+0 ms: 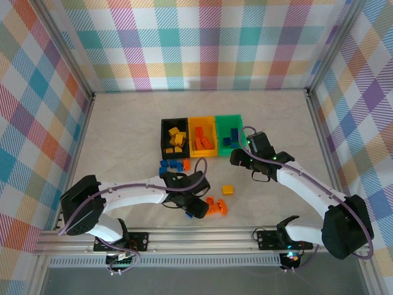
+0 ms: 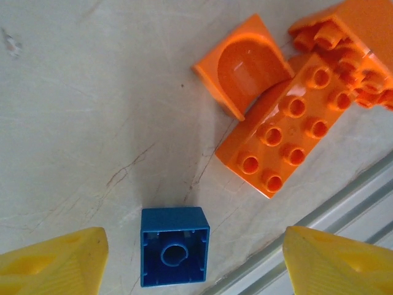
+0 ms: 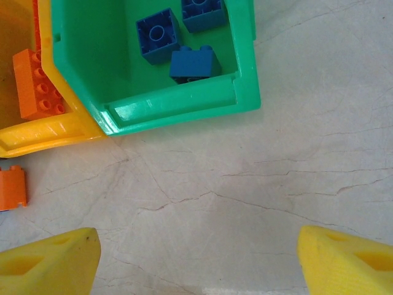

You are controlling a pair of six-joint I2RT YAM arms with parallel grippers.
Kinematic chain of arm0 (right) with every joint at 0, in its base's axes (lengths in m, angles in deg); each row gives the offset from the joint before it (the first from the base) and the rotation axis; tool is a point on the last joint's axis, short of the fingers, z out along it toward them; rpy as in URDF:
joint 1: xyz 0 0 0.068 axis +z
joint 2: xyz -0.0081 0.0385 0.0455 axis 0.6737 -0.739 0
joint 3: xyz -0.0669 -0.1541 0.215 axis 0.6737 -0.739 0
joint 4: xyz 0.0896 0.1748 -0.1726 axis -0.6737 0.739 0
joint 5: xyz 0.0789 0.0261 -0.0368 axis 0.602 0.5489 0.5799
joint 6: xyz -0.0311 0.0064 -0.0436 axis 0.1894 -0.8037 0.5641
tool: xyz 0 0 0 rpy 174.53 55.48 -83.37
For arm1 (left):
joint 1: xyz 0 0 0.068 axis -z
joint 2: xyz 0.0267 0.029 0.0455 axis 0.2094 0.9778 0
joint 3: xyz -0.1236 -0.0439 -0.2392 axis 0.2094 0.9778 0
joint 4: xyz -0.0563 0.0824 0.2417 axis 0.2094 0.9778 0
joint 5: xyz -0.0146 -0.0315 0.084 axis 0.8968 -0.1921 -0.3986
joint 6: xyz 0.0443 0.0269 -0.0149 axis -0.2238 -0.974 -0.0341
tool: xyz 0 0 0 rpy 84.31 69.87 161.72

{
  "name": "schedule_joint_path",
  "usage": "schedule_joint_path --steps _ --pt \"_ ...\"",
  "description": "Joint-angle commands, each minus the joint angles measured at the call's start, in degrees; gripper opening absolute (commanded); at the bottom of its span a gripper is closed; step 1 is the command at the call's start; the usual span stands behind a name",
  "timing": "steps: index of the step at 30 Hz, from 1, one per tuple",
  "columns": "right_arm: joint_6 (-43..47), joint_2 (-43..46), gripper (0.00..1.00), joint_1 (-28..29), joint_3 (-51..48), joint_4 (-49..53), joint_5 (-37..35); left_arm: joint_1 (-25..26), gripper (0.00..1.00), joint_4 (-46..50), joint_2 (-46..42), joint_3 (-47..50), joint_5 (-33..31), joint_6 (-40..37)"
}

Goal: Sort the legos into containers by color

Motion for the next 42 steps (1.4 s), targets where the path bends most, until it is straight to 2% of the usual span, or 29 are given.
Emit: schedule_joint_path --steps 1,12,18,24,28,33,42 --pt "0.03 0.30 0.84 -0.37 0.15 -0.09 -0.36 1.70 0.71 -0.26 1.08 1.20 -3.17 0.45" --pt "0.22 0.56 0.84 -0.50 0.32 0.31 -0.67 4.41 0.60 -1.80 3.91 3.41 -6.93 0.84" --pt "0.50 0.83 0.84 -0.55 0.78 0.67 -1.15 4.92 0.44 -1.77 4.38 3.98 -7.69 0.97" --pt "0.44 0.82 0.84 -0.63 1.24 0.86 -1.35 4.73 0.38 -0.44 1.56 2.98 -10.40 1.00" --pt "0.43 0.92 0.84 -0.63 1.36 0.86 -1.33 -0.11 0.38 -1.79 -2.26 0.36 -8.44 0.55" --pt "0.30 1.00 0.84 -0.72 1.33 1.00 -1.15 -10.17 0.38 -7.20 -2.48 -8.00 -2.50 -1.27" --pt "-0.22 1.00 0.84 -0.72 0.57 1.14 -0.19 -20.38 0.37 -8.31 18.19 -36.84 1.84 -3.46"
